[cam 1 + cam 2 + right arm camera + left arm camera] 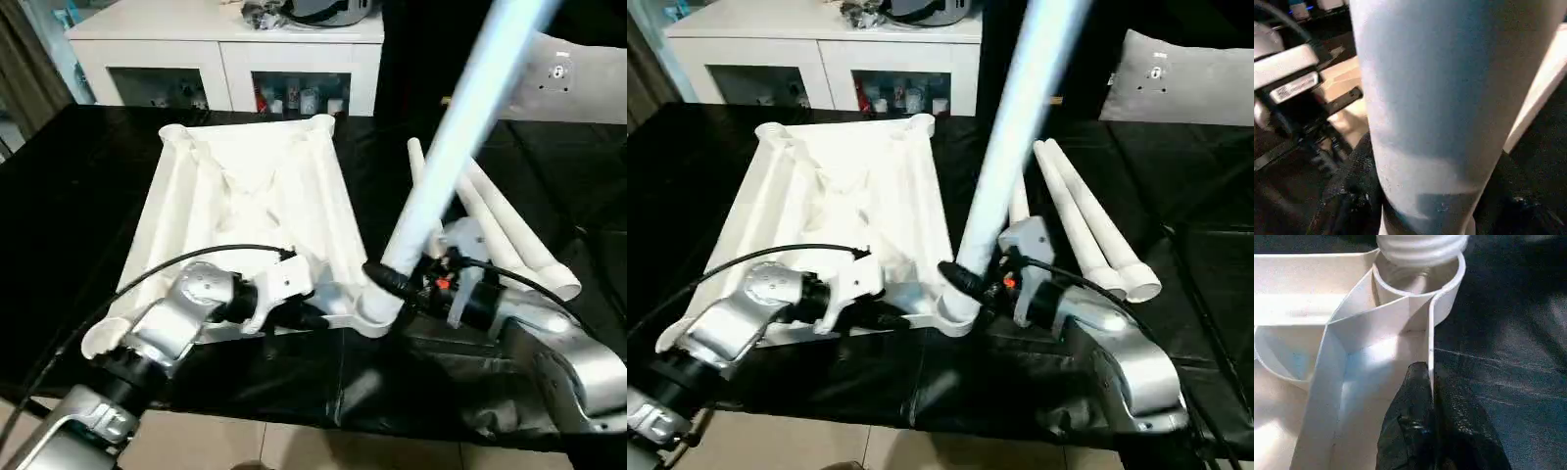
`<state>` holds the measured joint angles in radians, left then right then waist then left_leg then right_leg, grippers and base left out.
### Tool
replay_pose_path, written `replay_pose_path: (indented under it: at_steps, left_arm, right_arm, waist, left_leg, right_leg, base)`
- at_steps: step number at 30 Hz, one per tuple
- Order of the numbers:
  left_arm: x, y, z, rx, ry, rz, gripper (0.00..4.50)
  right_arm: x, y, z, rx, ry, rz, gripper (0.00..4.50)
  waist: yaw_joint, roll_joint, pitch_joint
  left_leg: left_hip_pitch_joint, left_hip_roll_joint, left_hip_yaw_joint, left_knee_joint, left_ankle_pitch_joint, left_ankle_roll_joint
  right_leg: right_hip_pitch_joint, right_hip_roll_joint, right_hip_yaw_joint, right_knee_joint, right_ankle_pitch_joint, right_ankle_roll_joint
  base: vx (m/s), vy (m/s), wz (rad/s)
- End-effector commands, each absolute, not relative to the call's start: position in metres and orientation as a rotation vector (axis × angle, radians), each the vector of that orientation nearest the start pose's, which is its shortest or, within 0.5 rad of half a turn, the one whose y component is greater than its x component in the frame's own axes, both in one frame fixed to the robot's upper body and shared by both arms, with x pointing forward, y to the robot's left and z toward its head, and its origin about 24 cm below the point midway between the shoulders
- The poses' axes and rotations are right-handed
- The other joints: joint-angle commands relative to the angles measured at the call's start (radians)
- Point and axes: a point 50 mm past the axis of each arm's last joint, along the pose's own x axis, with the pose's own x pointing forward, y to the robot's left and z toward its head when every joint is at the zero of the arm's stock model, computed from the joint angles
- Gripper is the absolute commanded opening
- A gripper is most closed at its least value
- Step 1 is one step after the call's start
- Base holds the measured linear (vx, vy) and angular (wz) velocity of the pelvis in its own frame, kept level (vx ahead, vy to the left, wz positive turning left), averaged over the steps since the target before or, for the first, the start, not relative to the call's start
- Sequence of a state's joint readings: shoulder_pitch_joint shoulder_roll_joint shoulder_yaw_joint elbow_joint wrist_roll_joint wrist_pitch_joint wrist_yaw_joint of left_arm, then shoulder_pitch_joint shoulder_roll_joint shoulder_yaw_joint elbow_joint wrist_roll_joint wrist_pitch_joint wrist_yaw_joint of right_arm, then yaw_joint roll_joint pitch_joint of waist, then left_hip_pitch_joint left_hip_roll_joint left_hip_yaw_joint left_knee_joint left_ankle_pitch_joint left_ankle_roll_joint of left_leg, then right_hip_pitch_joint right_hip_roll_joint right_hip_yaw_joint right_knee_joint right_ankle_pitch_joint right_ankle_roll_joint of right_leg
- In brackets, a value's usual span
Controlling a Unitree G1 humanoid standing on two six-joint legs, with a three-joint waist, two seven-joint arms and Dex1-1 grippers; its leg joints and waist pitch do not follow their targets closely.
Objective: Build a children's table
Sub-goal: Insert table leg to table base
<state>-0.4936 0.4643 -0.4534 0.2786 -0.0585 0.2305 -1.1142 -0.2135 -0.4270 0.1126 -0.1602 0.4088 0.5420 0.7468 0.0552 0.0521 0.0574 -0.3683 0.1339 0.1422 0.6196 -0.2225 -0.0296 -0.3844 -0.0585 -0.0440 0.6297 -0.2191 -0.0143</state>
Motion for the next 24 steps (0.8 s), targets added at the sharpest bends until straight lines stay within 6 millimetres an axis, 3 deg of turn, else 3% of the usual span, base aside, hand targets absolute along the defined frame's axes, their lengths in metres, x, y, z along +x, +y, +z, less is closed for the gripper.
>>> replay_pose_path:
  at_steps: [1,3,5,15,19,23,24]
  left_arm:
    - [0.288,0.128,0.051,0.51,0.49,-1.371,0.0]
    - [0.29,0.128,0.053,0.518,0.473,-1.365,0.0]
    - [0.29,0.128,0.054,0.522,0.466,-1.365,0.0]
    - [0.289,0.124,0.055,0.522,0.448,-1.387,0.0]
    - [0.291,0.123,0.056,0.523,0.438,-1.382,0.0]
    - [0.292,0.123,0.057,0.511,0.432,-1.376,0.0]
    - [0.292,0.122,0.058,0.5,0.429,-1.375,0.0]
  right_arm:
    - [0.266,-0.14,0.091,-0.037,0.272,1.001,1.91]
    - [0.266,-0.137,0.086,-0.069,0.307,1.045,1.91]
    - [0.267,-0.136,0.085,-0.075,0.315,1.057,1.91]
    - [0.279,-0.134,0.077,-0.112,0.321,1.046,1.91]
    - [0.277,-0.135,0.074,-0.03,0.322,1.06,1.91]
    - [0.273,-0.139,0.071,0.07,0.309,1.052,1.91]
    - [0.271,-0.142,0.068,0.119,0.303,1.037,1.91]
  waist:
    - [0.006,-0.018,-0.061]
    - [0.007,-0.015,-0.06]
    - [0.007,-0.019,-0.061]
    - [0.007,-0.016,-0.061]
    - [0.005,-0.014,-0.06]
    - [0.007,-0.015,-0.063]
    - [0.009,-0.006,-0.064]
  left_leg:
    - [-0.002,0.084,-0.024,-0.077,-0.059,0.06]
    - [-0.001,0.084,-0.023,-0.076,-0.057,0.063]
    - [-0.001,0.085,-0.022,-0.075,-0.051,0.067]
    - [0.0,0.086,-0.021,-0.075,-0.067,0.062]
    - [0.002,0.086,-0.023,-0.078,-0.085,0.056]
    - [0.001,0.086,-0.023,-0.076,-0.066,0.062]
    - [0.001,0.087,-0.024,-0.075,-0.064,0.062]
  right_leg:
    - [0.057,-0.098,0.052,-0.072,-0.063,-0.261]
    - [0.056,-0.1,0.054,-0.072,-0.076,-0.26]
    - [0.056,-0.1,0.054,-0.07,-0.069,-0.262]
    - [0.055,-0.1,0.053,-0.072,-0.075,-0.27]
    - [0.054,-0.1,0.053,-0.074,-0.104,-0.266]
    - [0.056,-0.1,0.054,-0.071,-0.064,-0.273]
    - [0.055,-0.101,0.054,-0.07,-0.058,-0.276]
  base:
    - [0.0,0.0,0.0]
    - [0.0,0.0,0.0]
    - [0.0,0.0,0.0]
    - [0.0,0.0,0.0]
    - [0.0,0.0,0.0]
    - [0.0,0.0,0.0]
    - [0.0,0.0,0.0]
